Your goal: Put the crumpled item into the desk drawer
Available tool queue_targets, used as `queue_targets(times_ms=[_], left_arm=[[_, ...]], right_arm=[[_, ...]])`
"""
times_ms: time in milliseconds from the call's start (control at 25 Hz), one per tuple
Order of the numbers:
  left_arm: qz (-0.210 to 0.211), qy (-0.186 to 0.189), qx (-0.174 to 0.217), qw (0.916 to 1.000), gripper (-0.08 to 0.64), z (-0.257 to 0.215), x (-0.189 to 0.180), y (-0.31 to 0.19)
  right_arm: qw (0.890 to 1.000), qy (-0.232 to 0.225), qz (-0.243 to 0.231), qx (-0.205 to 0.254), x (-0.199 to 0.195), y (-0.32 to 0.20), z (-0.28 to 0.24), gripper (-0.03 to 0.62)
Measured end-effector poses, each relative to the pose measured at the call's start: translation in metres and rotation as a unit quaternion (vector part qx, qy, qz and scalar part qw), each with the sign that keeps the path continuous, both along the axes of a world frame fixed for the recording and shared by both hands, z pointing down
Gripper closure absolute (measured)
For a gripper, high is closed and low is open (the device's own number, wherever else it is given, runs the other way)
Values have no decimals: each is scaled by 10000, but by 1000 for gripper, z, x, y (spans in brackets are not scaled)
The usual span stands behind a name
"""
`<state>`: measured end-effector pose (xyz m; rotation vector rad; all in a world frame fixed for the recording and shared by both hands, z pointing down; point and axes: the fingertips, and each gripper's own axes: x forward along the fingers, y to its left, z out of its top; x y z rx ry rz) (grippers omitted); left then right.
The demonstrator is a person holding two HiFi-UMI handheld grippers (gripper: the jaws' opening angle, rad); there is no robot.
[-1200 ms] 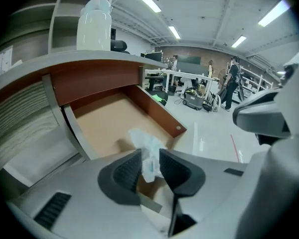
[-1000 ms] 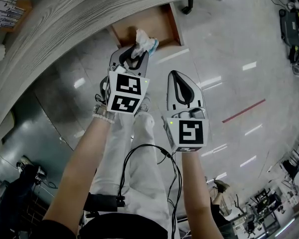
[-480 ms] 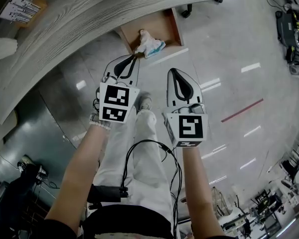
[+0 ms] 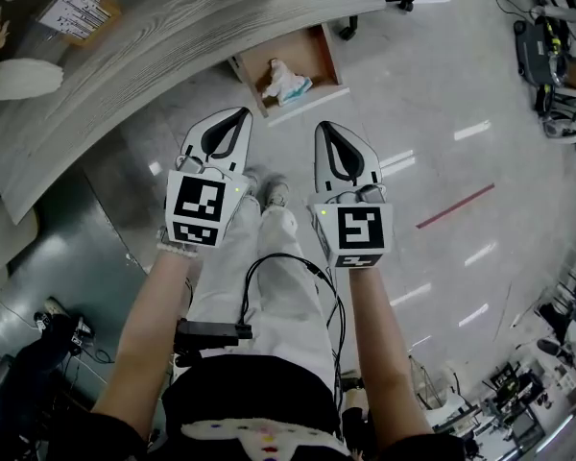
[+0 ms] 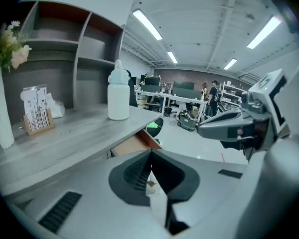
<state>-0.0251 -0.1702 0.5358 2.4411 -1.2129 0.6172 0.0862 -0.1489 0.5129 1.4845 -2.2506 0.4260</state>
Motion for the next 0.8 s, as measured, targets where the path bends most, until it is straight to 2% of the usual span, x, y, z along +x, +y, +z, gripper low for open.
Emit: queue_targets(times_ms=[280, 400, 600, 800], left_arm=[[171, 119, 390, 9990, 549, -66, -6, 13], [232, 138, 501, 9984, 549, -89, -9, 19], [292, 176, 731, 9967, 549, -127, -9, 26], [327, 250, 983, 9943, 549, -165, -3, 30]], right_arm=[[9996, 82, -265, 115, -9, 13, -39, 588], [9997, 77, -186, 143, -6, 18, -58, 588], [9990, -120, 16, 438, -1, 20, -97, 588], [9978, -75, 169, 639, 14, 24, -130, 588]])
